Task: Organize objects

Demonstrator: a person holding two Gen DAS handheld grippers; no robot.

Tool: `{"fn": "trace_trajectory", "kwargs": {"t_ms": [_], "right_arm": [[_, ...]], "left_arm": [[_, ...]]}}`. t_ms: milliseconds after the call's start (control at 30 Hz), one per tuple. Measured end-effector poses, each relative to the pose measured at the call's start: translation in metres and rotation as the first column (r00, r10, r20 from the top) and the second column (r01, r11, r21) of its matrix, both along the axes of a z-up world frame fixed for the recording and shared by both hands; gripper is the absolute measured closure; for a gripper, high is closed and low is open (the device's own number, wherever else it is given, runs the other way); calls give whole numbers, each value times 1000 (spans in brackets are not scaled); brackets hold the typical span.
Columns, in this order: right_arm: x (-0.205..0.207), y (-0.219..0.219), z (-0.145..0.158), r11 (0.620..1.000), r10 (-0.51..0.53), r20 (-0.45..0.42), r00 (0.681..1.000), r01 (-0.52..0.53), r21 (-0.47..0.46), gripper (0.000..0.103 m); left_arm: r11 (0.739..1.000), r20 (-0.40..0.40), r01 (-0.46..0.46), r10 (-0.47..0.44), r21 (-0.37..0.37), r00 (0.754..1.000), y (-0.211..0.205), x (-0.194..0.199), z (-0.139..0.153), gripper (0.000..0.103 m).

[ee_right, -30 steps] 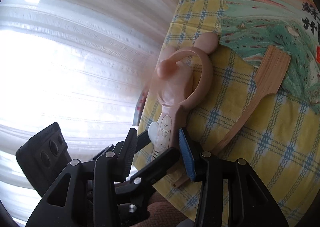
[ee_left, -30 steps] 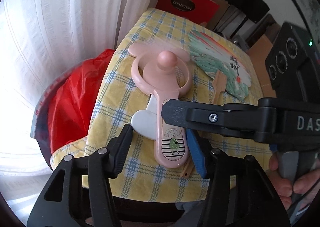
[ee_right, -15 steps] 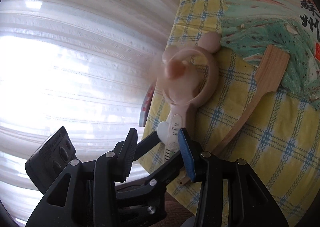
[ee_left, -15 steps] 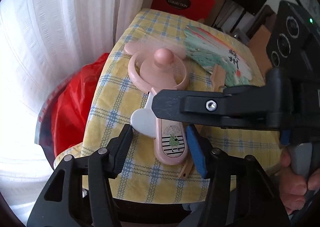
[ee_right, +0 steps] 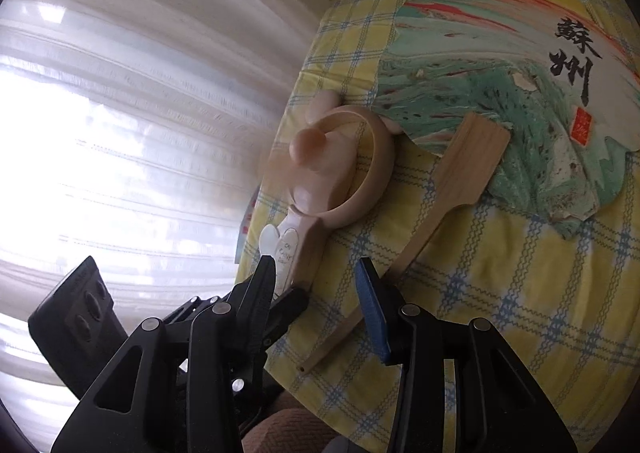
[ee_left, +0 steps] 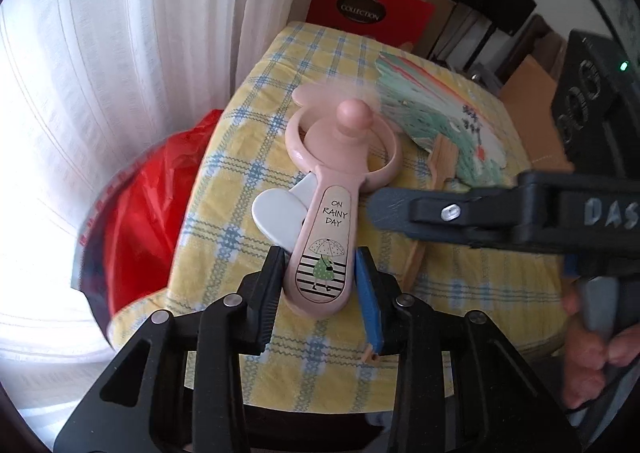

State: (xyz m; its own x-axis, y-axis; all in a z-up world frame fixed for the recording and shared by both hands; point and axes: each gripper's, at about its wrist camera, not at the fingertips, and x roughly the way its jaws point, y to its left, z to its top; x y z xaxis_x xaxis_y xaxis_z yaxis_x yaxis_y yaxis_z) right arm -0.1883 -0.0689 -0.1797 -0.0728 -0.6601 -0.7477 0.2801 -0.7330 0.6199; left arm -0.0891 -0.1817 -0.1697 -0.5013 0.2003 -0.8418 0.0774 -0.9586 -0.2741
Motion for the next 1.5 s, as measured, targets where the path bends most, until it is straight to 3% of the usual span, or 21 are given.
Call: {"fn": "trace_trajectory", "kwargs": {"t_ms": [167, 300, 567, 700, 833, 933, 1067, 1133, 1233, 1367, 1433, 1500], "right_arm": [[0, -12, -7, 999, 19, 26, 999, -18, -29, 60], [14, -2, -9, 999, 14, 42, 999, -13, -43, 59], [10, -7, -11, 999, -5, 45, 999, 6, -39, 69], [8, -3, -5, 999, -6, 34, 999, 7, -43, 69], [3, -4, -4, 1000, 24, 37, 999, -24, -10, 69], [2, -7, -8, 997, 71, 74, 995, -71, -4, 60], [5, -8, -5, 996, 91, 40, 995, -92, 14, 60], [4, -3, -6, 997, 80, 42, 996, -80, 0, 69], [1, 9, -9, 996, 56, 80, 995, -51, -70, 74], [1, 18, -11, 996, 38, 79, 996, -31, -86, 74], [0, 23, -9, 994, 26, 79, 997, -17, -106, 74], [-1, 31, -4, 993, 16, 70, 997, -8, -116, 75]], "left_arm": [[982, 21, -2, -2, 190, 1000, -14, -1, 2, 71], [963, 21, -7, 1, 269, 1000, -20, 0, 5, 72], [967, 9, 12, -15, 256, 1000, -12, 1, 9, 72], [979, -26, 47, -43, 196, 999, 3, 4, 19, 72], [975, -20, 53, -50, 216, 999, 6, 3, 16, 72], [975, -38, 67, -60, 210, 997, 10, 4, 18, 72], [975, -43, 71, -63, 213, 997, 9, 3, 21, 72], [972, -42, 73, -65, 223, 997, 7, 4, 21, 71], [967, -51, 87, -77, 239, 996, 4, 5, 26, 72], [969, -55, 81, -70, 235, 996, 0, 6, 35, 63], [959, -44, 55, -45, 278, 998, -10, 7, 34, 48], [943, -29, 7, 3, 332, 1000, -25, 8, 29, 41]]}}
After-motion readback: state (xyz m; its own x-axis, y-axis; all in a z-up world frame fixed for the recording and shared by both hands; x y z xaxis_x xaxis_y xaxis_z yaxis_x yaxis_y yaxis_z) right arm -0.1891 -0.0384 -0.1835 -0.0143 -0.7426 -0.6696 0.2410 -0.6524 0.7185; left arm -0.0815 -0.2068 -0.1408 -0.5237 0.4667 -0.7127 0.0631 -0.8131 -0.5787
